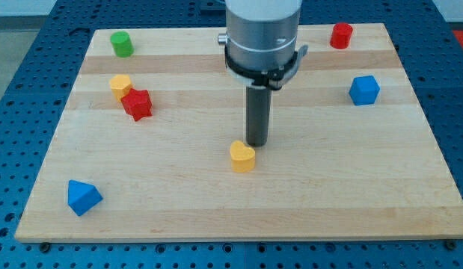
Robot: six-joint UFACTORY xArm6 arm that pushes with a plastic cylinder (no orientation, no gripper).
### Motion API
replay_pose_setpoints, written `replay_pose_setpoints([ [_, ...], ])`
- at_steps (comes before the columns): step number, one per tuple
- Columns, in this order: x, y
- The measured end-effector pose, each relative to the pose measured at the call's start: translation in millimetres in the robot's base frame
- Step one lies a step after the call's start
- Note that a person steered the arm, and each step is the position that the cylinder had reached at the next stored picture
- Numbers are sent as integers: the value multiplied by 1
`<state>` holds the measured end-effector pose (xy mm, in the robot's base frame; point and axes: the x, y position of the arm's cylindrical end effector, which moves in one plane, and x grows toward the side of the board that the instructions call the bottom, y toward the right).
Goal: Slide the yellow heart to the bottom center
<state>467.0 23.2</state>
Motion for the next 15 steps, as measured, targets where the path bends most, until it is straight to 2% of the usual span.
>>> replay_pose_setpoints([
  [1,-12,-18],
  [2,-5,-54],
  [3,17,-53],
  [5,43,-10],
  [6,49,-10],
  [7,33,-4],
  [8,28,36],
  [9,43,50],
  [12,56,-41],
  [15,64,-36],
])
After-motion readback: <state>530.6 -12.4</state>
